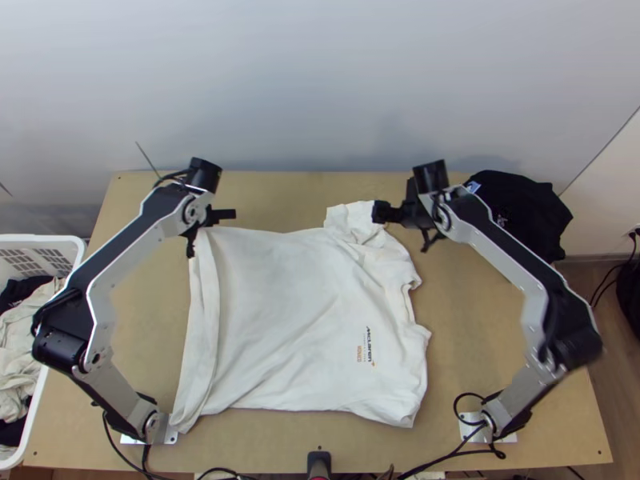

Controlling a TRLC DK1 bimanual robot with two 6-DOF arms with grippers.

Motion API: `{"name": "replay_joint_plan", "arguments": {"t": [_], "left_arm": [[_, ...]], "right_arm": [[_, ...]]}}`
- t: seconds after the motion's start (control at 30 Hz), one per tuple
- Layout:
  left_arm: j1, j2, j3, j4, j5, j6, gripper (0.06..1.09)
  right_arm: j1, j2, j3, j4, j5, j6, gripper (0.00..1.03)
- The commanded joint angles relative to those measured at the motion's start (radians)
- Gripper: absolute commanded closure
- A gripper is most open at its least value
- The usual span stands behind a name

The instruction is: Fold the t-shirt

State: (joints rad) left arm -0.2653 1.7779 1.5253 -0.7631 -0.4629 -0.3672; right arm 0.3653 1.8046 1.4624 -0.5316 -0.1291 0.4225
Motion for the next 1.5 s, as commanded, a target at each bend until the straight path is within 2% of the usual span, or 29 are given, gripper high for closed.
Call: {"name": "replay_joint_plan", "arguments": {"t": [0.0,0.43,0.67,0.77,0.9,0.97,1.0,1.2,1.47], "left_arm": [[0.037,-0.029,-0.001,-0.021,0.032,-0.018,1.04],[0.034,-0.017,0.021,-0.022,0.052,-0.035,1.04],[0.049,-0.025,0.019,-0.028,0.053,-0.033,1.04],[0.058,-0.026,0.019,-0.033,0.058,-0.032,1.04],[0.066,-0.026,0.019,-0.035,0.061,-0.03,1.04],[0.071,-0.026,0.021,-0.035,0.07,-0.029,1.04],[0.074,-0.026,0.022,-0.035,0.079,-0.029,1.04],[0.094,-0.046,0.053,-0.036,0.087,-0.03,1.04],[0.106,-0.138,0.144,-0.056,0.116,-0.026,1.04]], "right_arm": [[-0.02,0.197,0.138,0.021,0.0,-0.005,0.05],[-0.051,0.381,0.276,0.025,0.002,-0.019,0.05],[-0.034,0.447,0.354,0.025,0.005,-0.014,0.1],[-0.026,0.461,0.378,0.025,0.006,-0.014,0.32],[-0.014,0.466,0.403,0.025,0.008,-0.021,0.69],[-0.009,0.472,0.414,0.025,0.008,-0.031,0.95],[-0.008,0.473,0.42,0.025,0.013,-0.036,1.0],[-0.019,0.395,0.392,0.005,0.077,-0.047,1.0],[-0.025,0.098,0.354,0.005,0.178,-0.053,1.0]]}}
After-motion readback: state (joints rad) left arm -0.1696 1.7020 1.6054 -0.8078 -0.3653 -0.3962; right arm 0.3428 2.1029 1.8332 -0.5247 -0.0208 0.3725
